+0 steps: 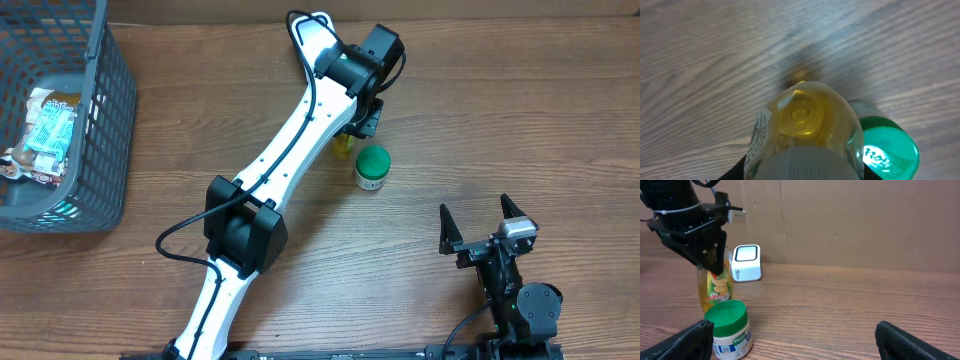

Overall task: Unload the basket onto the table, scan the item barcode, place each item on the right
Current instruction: 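Carry the bottle beside the jar and lower it upright, then release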

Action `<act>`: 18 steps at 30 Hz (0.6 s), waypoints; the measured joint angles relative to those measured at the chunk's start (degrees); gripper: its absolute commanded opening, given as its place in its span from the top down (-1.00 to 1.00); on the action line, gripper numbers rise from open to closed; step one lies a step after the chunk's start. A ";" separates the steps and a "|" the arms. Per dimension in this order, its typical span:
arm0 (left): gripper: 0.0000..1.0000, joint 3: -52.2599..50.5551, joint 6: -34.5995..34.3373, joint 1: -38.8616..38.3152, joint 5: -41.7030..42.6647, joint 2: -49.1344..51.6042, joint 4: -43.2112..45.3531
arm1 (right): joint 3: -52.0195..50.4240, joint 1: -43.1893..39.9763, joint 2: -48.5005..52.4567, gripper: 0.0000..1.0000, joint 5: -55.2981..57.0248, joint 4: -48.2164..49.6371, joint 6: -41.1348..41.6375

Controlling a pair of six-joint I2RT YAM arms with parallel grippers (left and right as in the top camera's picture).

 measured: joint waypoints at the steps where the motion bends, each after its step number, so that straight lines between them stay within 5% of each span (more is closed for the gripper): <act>1: 0.75 -0.07 0.46 0.00 1.16 0.04 0.31 | 0.00 0.00 0.00 -1.00 0.00 0.02 0.00; 18: 0.75 -0.09 5.11 0.00 14.93 0.04 -0.37 | 0.00 0.00 0.00 -1.00 0.00 0.02 0.00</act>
